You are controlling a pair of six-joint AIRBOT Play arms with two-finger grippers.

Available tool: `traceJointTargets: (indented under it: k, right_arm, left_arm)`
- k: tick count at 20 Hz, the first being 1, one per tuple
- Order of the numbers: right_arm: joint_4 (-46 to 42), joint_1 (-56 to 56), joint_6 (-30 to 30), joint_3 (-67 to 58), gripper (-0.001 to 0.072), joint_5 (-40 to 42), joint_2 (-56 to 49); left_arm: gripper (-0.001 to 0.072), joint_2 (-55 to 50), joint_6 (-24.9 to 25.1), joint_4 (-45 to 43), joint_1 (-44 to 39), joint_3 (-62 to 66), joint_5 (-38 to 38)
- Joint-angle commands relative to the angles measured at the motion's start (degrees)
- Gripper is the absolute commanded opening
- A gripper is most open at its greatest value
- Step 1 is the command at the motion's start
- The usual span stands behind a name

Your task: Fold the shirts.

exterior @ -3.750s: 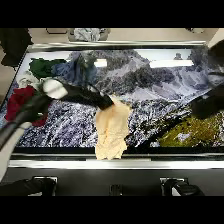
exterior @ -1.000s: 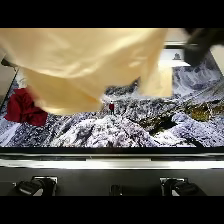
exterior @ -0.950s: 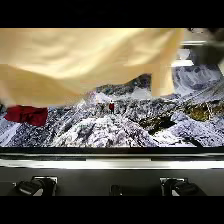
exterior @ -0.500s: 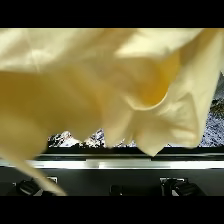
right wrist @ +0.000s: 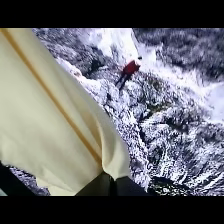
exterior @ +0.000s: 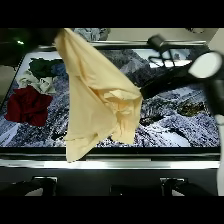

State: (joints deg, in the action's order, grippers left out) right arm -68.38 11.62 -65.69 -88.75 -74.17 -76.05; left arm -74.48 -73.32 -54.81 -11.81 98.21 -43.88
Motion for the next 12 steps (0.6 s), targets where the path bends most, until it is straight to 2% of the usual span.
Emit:
traceJointTargets:
  k: [1, 4, 6, 7, 8, 9, 10, 11, 12]
  right_arm:
    - [2.89, 0.00, -1.66, 4.59, 0.0043, 9.64, -13.42]
    - [8.68, 0.00, -1.64, 4.59, 0.0043, 13.27, -20.70]
    - [10.32, 0.00, -1.64, 4.57, 0.0043, 16.81, -21.84]
    - [10.34, 0.00, -1.62, 4.26, 0.0051, 19.28, -21.53]
    - [10.49, -0.59, -1.49, 3.28, 0.0147, 19.71, -20.76]
    - [10.49, -1.42, -0.57, 1.84, 0.0335, 18.93, -19.67]
    - [10.56, -3.06, 1.66, 0.13, 0.0574, 16.76, -17.94]
    - [10.45, -5.49, 4.87, -1.79, 0.0684, 13.33, -15.93]
    - [9.49, -8.31, 7.56, -3.37, 0.0687, 9.86, -14.21]
  left_arm:
    - [0.0027, -11.78, -1.70, -0.24, 1.49, -0.37, -4.68]
    - [0.0027, -17.53, -1.70, -0.24, 1.36, -0.39, -12.41]
    - [0.0027, -20.04, -1.73, -0.24, 1.36, -0.39, -17.18]
    - [0.0061, -20.68, -2.23, -0.24, 1.38, -0.37, -18.51]
    - [0.0300, -20.79, -3.50, -0.28, 1.84, -0.33, -19.32]
    - [0.0620, -20.52, -5.16, -0.33, 2.78, 0.11, -20.72]
    - [0.0712, -20.13, -5.79, -0.35, 4.66, 1.22, -23.89]
    - [0.0712, -19.58, -6.01, -0.81, 6.99, 2.29, -27.85]
    - [0.0711, -18.73, -7.67, -2.97, 10.03, 2.86, -32.37]
